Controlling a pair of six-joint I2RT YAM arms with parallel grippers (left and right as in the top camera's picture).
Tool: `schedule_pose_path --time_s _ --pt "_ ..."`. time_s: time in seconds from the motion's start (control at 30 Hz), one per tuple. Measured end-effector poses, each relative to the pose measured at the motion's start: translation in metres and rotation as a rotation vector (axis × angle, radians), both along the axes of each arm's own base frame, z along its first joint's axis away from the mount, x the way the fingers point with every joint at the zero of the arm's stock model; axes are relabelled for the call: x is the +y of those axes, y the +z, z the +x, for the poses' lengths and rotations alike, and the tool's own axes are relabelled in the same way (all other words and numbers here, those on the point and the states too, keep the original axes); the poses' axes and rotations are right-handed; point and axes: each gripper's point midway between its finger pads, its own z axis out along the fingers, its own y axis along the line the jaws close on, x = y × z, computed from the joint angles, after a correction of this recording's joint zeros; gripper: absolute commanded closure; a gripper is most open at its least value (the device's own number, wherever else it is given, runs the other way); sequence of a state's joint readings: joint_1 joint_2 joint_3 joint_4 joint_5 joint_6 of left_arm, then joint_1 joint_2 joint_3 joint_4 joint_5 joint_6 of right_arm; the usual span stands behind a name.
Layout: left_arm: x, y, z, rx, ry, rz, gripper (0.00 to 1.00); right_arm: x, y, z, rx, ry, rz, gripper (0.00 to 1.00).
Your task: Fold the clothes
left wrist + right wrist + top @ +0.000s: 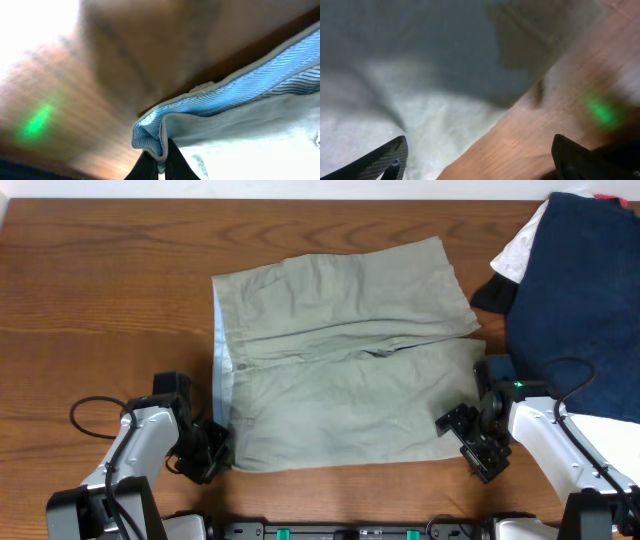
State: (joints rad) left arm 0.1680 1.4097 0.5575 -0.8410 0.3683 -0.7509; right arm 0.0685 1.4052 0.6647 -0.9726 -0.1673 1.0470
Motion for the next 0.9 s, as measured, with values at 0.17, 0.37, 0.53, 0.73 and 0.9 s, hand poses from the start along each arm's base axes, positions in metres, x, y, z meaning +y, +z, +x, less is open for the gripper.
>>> schedule_pose_path --time_s 0.17,0.37,0.53,0.73,0.9 --pt "-0.001 0.002 -0.01 0.028 -0.041 -0.008 0.94 -0.001 0.002 -0.01 0.042 -0.003 -0.003 0.12" --pt "0.001 0.001 -0.006 0.003 -0.068 -0.006 0.94 -0.002 -0.003 -0.02 0.075 -0.028 -0.016 0.25" --pt "0.001 0.001 -0.006 -0.001 -0.077 -0.007 0.94 -0.004 -0.017 -0.02 0.042 -0.078 -0.031 0.34" --pt "0.001 0.001 -0.006 -0.008 -0.093 -0.009 0.94 0.001 -0.02 -0.007 -0.034 -0.099 0.001 0.43" --pt "0.001 0.001 -0.006 -0.008 -0.093 -0.009 0.94 0.002 -0.021 0.007 -0.085 -0.123 0.004 0.53"
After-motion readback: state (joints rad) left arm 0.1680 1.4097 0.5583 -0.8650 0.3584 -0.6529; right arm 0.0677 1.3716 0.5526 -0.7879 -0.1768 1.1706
